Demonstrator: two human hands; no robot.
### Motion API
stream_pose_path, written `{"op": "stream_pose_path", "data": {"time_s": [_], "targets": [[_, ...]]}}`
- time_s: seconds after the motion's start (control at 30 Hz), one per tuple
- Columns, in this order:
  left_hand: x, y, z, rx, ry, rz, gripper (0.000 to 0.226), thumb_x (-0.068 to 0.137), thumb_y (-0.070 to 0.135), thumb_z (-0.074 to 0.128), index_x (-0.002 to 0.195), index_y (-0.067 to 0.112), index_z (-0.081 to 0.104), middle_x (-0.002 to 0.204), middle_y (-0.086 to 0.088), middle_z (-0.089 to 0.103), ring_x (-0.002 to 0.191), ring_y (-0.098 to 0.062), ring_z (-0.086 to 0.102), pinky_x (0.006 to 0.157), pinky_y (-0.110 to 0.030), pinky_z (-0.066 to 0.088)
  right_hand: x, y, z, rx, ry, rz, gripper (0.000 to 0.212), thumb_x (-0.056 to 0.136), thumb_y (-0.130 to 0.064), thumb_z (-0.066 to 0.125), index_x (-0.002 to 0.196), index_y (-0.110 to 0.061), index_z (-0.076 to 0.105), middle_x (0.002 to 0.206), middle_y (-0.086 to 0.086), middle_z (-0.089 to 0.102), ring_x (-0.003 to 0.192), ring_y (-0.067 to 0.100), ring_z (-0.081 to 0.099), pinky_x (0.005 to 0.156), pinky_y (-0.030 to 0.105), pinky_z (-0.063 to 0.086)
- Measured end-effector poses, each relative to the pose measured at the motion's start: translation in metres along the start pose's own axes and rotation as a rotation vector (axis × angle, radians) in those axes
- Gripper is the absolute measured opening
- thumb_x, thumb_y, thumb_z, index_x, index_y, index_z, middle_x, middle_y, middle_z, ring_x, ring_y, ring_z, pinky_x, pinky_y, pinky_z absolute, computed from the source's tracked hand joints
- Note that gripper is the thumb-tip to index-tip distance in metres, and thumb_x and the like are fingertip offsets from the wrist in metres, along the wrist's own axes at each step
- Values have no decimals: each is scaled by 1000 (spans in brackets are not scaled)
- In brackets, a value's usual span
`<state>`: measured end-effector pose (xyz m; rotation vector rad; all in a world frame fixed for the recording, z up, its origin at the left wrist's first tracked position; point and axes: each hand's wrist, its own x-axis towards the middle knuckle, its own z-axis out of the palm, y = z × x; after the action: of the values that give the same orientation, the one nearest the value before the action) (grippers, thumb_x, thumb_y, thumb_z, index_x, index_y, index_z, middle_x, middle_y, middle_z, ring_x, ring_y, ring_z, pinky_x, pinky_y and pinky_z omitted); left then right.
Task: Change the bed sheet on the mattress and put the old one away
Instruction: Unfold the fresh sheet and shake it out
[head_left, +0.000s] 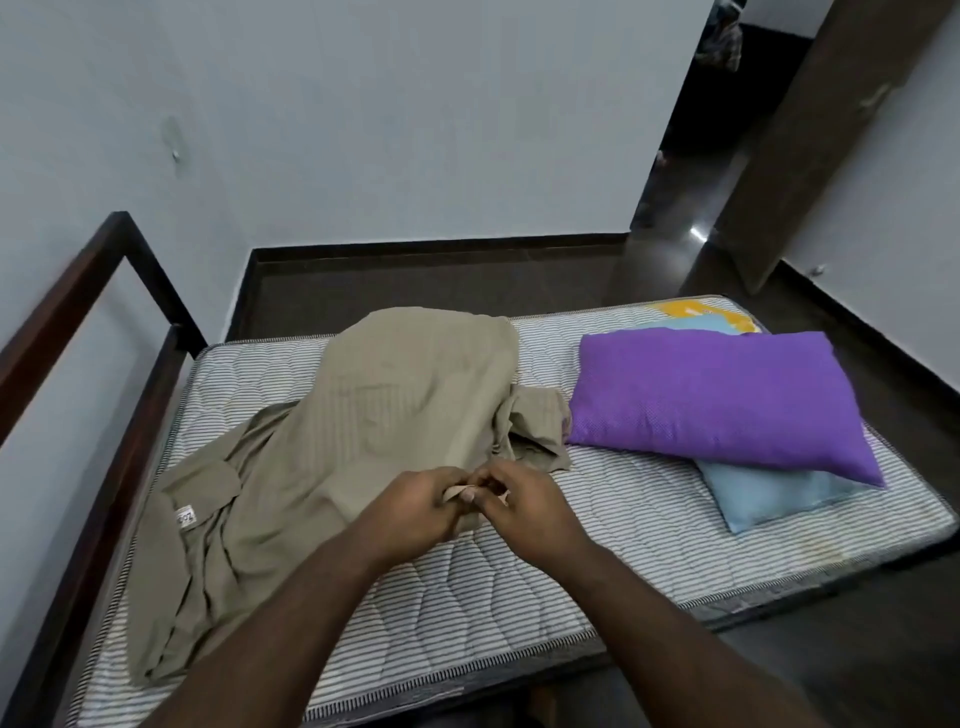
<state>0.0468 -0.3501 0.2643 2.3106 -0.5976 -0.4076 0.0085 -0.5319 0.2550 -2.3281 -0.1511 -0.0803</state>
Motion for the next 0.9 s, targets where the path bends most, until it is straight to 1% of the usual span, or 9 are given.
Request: {"op": "stream_pose_path", "data": {"time_s": [0.1,0.23,0.4,0.5,0.57,0.67,0.73,0.8,0.9], "targets": [[-3,2,-10,10,65,-22,35,88,59,51,99,36,74,90,20,74,82,3,66,77,-27,52,17,19,-1,184,-139,72,8,87,-30,69,94,-26,71,88,-15,70,86,4,64,81,34,53],[0,7,-22,-104,138,-34,21,86,57,58,94,45,74,90,15,72,93,-2,66,85,-27,51,44,32,2,258,-238,6,28,82,-32,71,110,-27,71,103,-15,72,98,0,66,88,26,54],[13,44,-42,-416,169,-165,16,93,11,68,98,19,81,100,-1,77,97,-16,71,87,-23,53,78,35,-8,250,-267,-226,16,82,-16,73,97,-16,74,92,-1,71,86,8,63,76,23,47],[9,67,-61,-465,273,-187,17,81,31,78,93,20,82,98,-1,78,97,-13,71,82,-15,52,99,53,-10,162,-179,-363,18,80,-14,64,97,-16,70,92,0,64,88,16,60,75,29,48],[0,74,-73,-494,340,-242,33,75,47,79,92,19,82,99,-3,76,98,-16,69,83,-22,54,113,71,-8,12,-126,-394,21,77,-19,51,93,-15,65,93,4,58,88,25,59,71,36,50],[-20,70,-86,-544,439,-280,64,59,67,83,93,13,80,101,-12,74,95,-21,70,79,-34,59,134,101,-13,-130,-132,-274,25,78,-16,49,97,-13,63,100,9,60,96,34,59,79,44,51],[-28,58,-88,-668,579,-327,48,78,44,78,95,0,73,96,-15,73,86,-22,71,71,-29,60,153,140,-22,-315,-198,-151,25,89,-15,49,111,-16,62,111,9,63,107,32,60,89,42,48],[-37,40,-86,-778,743,-430,22,96,15,54,96,-4,65,89,-11,72,77,-19,71,66,-27,59,165,176,-42,-392,-177,58,24,91,-25,45,110,-24,59,108,8,66,107,32,63,88,42,50],[-46,8,-76,-811,954,-585,21,100,21,53,103,8,70,103,-16,71,90,-27,68,81,-40,59,167,211,-84,-336,33,289,16,87,-20,49,99,-21,61,103,6,67,97,32,64,81,40,51]]}}
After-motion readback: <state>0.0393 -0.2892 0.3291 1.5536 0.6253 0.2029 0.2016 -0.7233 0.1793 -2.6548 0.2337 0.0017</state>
